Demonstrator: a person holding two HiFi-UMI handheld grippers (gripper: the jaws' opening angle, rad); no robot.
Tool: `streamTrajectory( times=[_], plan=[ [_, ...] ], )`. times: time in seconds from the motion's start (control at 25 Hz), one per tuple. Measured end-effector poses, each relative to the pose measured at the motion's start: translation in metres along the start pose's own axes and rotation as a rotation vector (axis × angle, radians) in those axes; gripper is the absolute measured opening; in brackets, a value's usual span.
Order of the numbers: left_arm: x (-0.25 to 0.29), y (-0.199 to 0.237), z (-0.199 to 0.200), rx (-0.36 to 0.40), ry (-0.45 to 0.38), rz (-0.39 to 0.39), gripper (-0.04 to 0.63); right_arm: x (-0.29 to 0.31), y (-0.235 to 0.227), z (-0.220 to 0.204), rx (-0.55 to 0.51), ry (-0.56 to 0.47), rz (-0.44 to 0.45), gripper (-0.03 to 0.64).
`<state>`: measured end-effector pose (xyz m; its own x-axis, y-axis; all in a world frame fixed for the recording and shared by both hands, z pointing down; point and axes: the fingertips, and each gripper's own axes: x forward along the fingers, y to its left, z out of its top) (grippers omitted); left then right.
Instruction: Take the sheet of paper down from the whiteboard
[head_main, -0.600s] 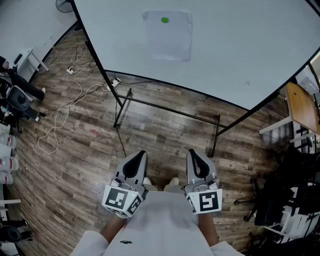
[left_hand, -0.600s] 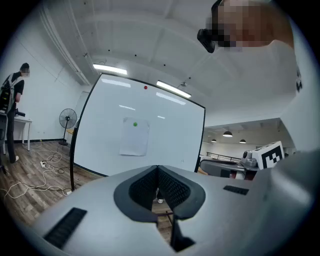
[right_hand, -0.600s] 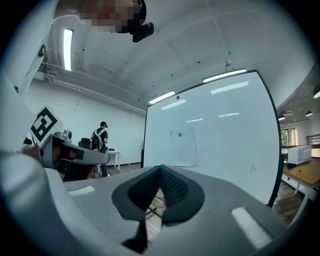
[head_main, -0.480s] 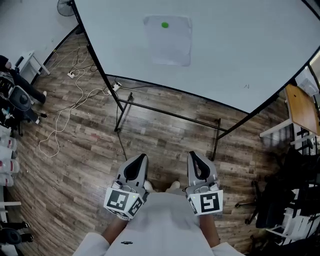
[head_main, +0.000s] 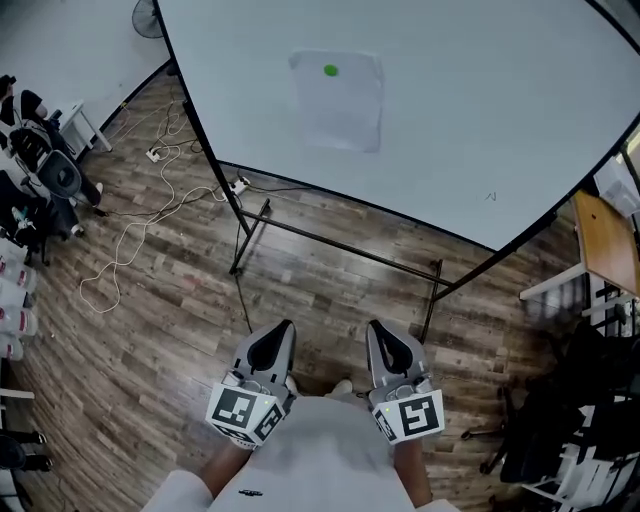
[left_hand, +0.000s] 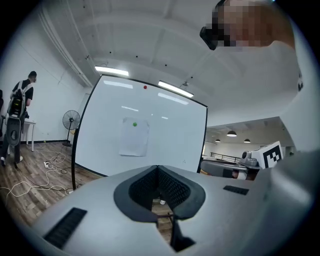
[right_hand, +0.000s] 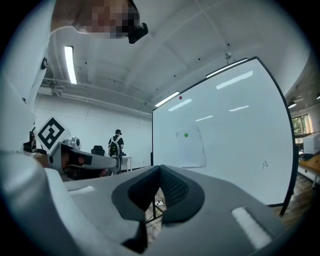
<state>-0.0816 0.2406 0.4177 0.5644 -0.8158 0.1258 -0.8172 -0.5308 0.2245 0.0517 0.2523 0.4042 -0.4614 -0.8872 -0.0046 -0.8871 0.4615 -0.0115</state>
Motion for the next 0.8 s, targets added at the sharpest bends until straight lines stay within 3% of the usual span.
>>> streamTrajectory(
  times=[0.52, 0.8],
  plan=[
    [0.023, -0.042, -0.023, -0.007, 0.003, 0.044, 0.006, -0.033, -0.047, -0.018, 0.017, 0.007, 0.042, 0.011],
    [0.052, -0.029, -0.016, -0.028, 0.001, 0.083, 0.006, -0.004, -0.074, -0.034, 0.102, 0.055, 0.072, 0.011]
  ],
)
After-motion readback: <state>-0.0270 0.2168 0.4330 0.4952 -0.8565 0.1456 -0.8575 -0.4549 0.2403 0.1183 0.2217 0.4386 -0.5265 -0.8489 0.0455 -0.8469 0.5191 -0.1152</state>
